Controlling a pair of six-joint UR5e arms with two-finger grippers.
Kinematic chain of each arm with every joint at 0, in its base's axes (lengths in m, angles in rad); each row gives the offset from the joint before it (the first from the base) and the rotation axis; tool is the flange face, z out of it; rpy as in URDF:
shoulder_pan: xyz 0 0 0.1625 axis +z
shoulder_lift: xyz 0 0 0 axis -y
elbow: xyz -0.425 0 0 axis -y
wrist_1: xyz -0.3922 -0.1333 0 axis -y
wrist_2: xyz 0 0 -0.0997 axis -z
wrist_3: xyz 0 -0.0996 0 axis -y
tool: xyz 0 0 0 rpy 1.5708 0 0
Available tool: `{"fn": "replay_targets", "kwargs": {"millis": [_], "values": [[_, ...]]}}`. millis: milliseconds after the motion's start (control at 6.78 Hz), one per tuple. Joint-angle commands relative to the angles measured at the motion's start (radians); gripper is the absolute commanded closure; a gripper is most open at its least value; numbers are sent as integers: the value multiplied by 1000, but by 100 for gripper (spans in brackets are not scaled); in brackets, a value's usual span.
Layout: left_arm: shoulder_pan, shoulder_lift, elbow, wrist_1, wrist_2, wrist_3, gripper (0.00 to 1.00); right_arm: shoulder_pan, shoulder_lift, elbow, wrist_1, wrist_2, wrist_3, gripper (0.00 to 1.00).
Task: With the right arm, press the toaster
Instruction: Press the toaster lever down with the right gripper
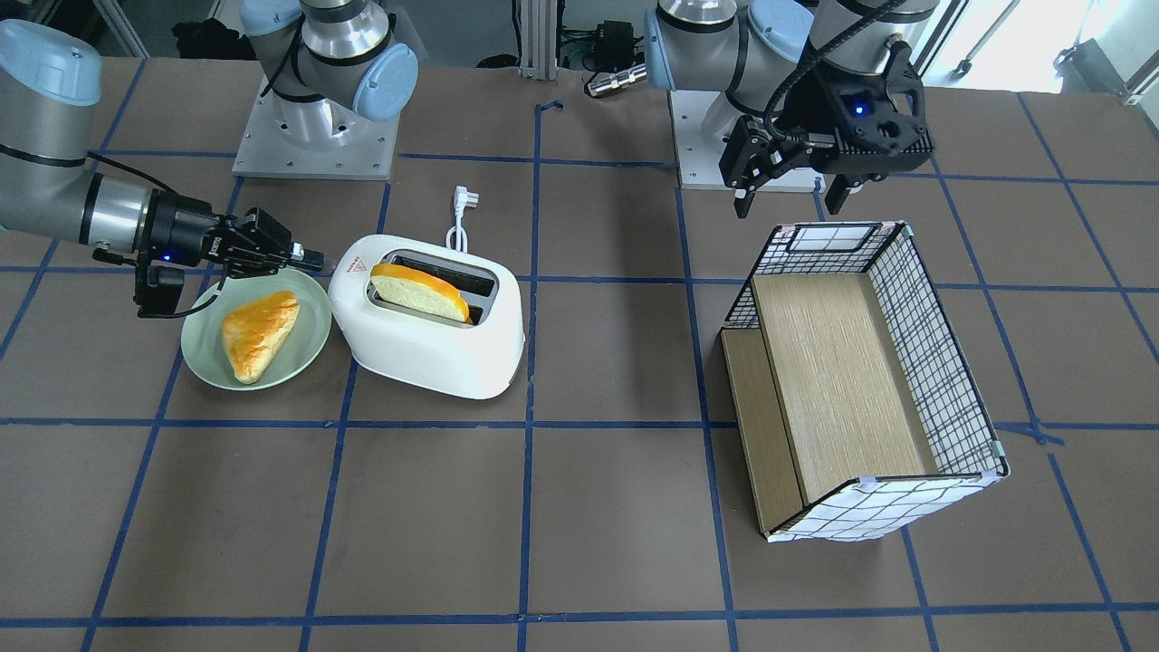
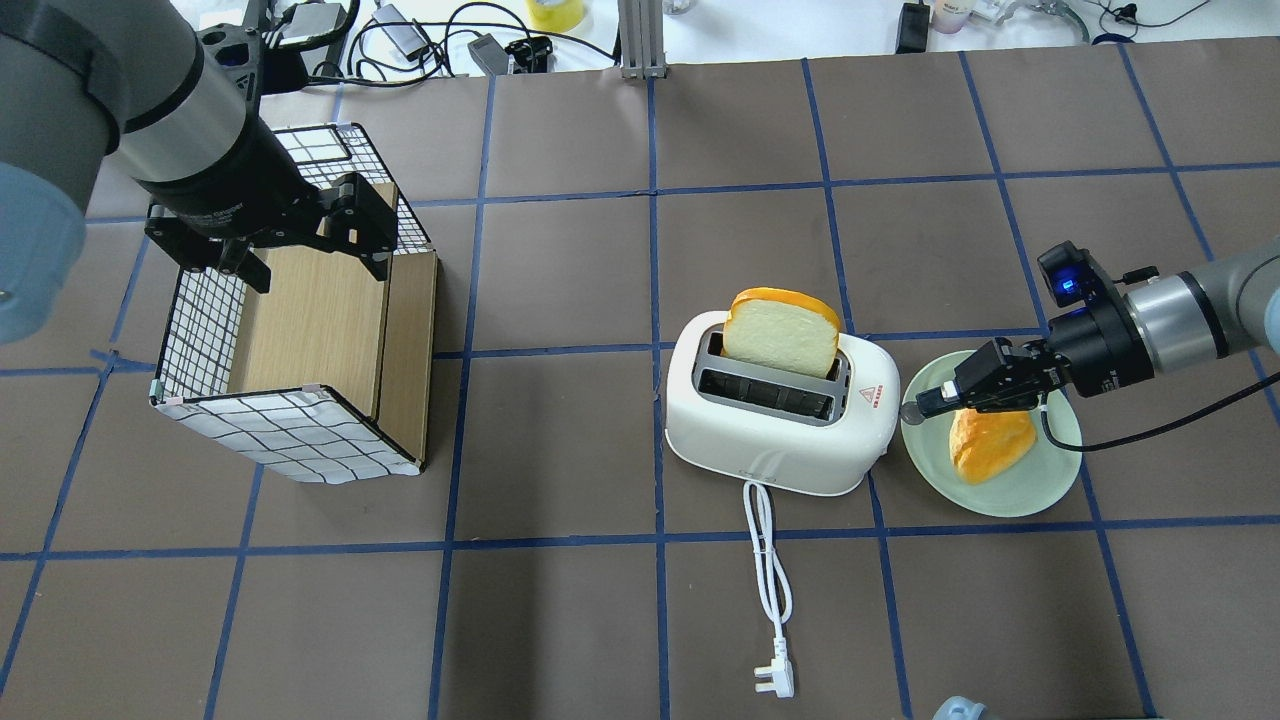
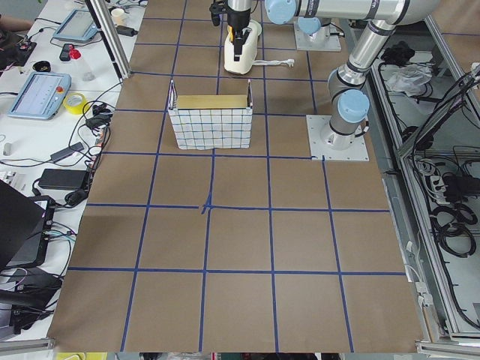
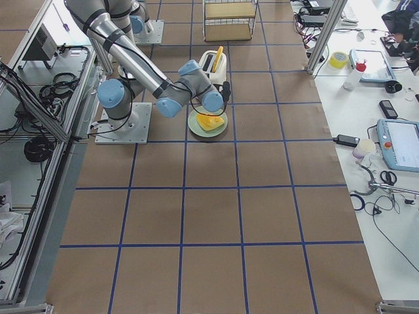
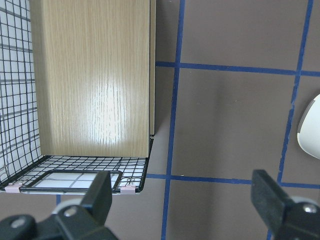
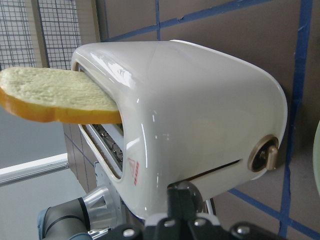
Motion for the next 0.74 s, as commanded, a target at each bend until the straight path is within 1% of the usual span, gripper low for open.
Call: {"fn": "replay_targets", "kwargs": {"millis": [0,590], "values": [[0,0,0,0,0,0,0,2,1,2,5,37,-11,100],[0,0,0,0,0,0,0,5,8,16,-15,22,-13,100]]}}
